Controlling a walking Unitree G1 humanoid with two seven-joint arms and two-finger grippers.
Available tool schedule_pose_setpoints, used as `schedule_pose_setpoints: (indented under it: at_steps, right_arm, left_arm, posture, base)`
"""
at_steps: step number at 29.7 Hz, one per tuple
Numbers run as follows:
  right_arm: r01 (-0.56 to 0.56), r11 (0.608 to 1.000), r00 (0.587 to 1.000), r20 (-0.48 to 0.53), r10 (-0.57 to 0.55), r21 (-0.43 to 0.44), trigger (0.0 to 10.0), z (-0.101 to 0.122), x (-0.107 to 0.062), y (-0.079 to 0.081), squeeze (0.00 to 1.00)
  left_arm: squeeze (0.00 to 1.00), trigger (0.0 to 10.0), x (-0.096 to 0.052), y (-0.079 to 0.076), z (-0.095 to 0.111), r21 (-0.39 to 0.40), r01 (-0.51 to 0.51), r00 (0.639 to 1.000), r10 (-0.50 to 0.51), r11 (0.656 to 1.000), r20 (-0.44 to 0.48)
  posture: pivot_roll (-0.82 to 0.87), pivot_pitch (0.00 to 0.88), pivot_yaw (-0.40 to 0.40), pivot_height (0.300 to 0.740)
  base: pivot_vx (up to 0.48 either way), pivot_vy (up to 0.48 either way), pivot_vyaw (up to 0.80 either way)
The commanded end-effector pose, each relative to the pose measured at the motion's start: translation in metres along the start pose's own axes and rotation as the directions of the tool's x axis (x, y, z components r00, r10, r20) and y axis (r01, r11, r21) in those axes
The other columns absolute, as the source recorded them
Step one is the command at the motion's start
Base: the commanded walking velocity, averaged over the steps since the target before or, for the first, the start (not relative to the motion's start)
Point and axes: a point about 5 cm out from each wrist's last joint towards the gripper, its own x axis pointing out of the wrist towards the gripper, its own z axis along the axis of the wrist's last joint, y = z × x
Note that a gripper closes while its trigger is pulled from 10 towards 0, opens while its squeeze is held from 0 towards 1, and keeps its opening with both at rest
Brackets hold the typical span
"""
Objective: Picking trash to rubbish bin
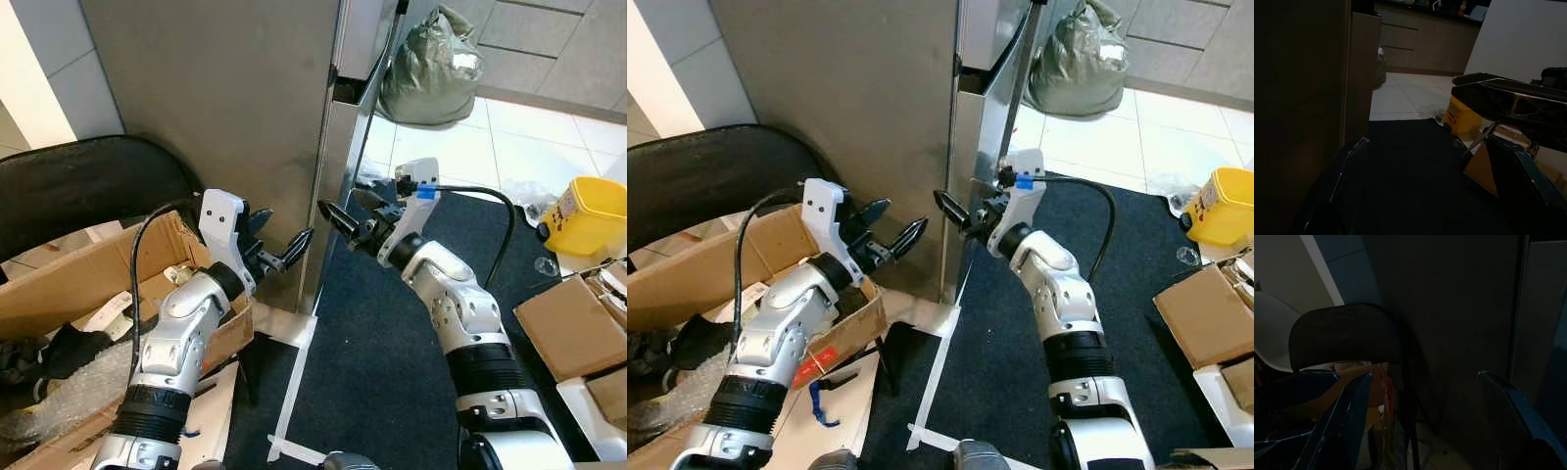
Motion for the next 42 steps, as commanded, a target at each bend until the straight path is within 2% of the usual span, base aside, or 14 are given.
schedule_pose_setpoints:
  at_steps: [1,15,42]
  right_arm:
    - [-0.001,1.0,1.0,-0.017,0.001,-0.002,10.0,-0.0011,0.0003,-0.0003,0.0]
    - [-0.002,1.0,1.0,-0.018,0.002,0.003,10.0,-0.0017,0.0001,-0.0004,0.0]
    - [-0.004,1.0,1.0,-0.019,0.004,0.008,10.0,-0.0025,0.0002,-0.0005,0.0]
  left_arm:
    - [0.0,10.0,-0.0009,-0.0019,-0.0014,0.007,0.013,1.0,-0.013,1.0,-0.006]
    - [0.0,10.0,-0.0008,-0.0022,-0.002,0.005,0.017,1.0,-0.017,1.0,-0.006]
    - [0.0,10.0,0.0,0.0002,-0.0046,-0.01,-0.004,1.0,0.004,1.0,-0.025]
  posture:
    - [-0.03,0.0,-0.043,0.74]
    - [-0.03,0.0,-0.046,0.74]
    - [-0.03,0.0,-0.045,0.74]
  base:
    - [0.0,-0.458,0.0]
    - [0.0,-0.458,0.0]
    - [0.0,0.0,0.0]
